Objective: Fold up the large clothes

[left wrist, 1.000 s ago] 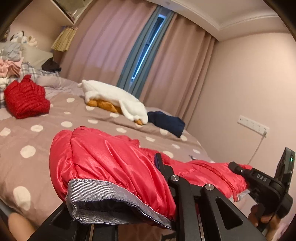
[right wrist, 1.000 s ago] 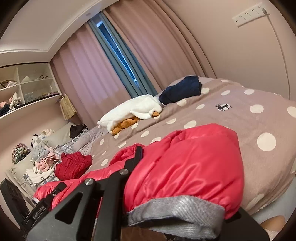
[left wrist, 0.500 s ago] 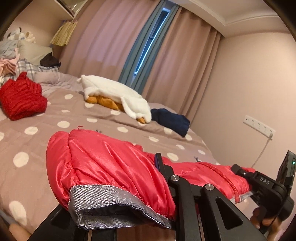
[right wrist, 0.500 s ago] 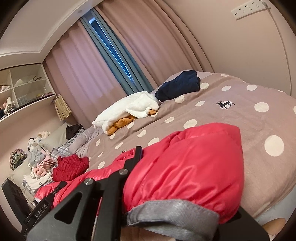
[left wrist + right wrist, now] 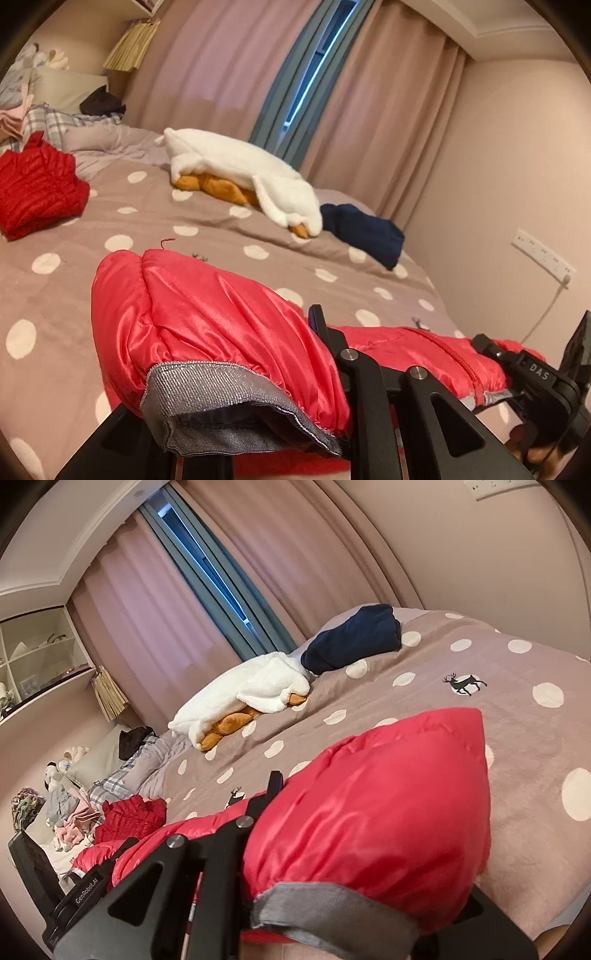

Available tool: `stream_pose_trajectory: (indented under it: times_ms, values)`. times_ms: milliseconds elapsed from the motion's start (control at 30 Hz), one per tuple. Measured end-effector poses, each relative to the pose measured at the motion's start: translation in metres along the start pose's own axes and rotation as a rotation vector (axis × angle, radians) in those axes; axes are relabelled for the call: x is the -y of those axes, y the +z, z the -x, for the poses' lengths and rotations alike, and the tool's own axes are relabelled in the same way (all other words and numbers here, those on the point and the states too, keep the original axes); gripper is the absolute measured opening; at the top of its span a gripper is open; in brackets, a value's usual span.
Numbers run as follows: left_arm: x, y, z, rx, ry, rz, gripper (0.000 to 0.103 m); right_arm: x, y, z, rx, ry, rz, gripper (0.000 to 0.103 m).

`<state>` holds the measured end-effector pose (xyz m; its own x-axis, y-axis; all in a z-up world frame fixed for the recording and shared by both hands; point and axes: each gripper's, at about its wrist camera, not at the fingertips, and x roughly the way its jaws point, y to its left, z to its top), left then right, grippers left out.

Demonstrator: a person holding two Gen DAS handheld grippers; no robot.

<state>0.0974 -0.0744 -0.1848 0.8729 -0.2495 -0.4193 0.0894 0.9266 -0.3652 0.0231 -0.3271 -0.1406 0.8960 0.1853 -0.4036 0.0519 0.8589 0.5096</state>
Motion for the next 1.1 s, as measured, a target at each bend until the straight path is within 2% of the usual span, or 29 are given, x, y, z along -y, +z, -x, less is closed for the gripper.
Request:
stream_pose_trajectory:
  times_ms: [233,533,900,1100]
  values:
    - [-0.004,0.001,-0.020,-0.048,0.017,-0.009,0.016,0.013,0.004,-0.024,-0.040,0.026,-0.062,0.018]
    - [-0.008,0.004,-0.049,-0.093,0.023,0.000,0.016,0.020,0.003,-0.044,-0.081,-0.021,-0.051,0.019]
    - [-0.010,0.006,-0.068,-0.129,0.034,0.008,0.017,0.027,0.007,-0.062,-0.108,-0.033,-0.068,0.022]
    - [-0.014,0.007,-0.075,-0.147,0.026,0.020,0.026,0.030,0.007,-0.067,-0.119,-0.031,-0.075,0.024]
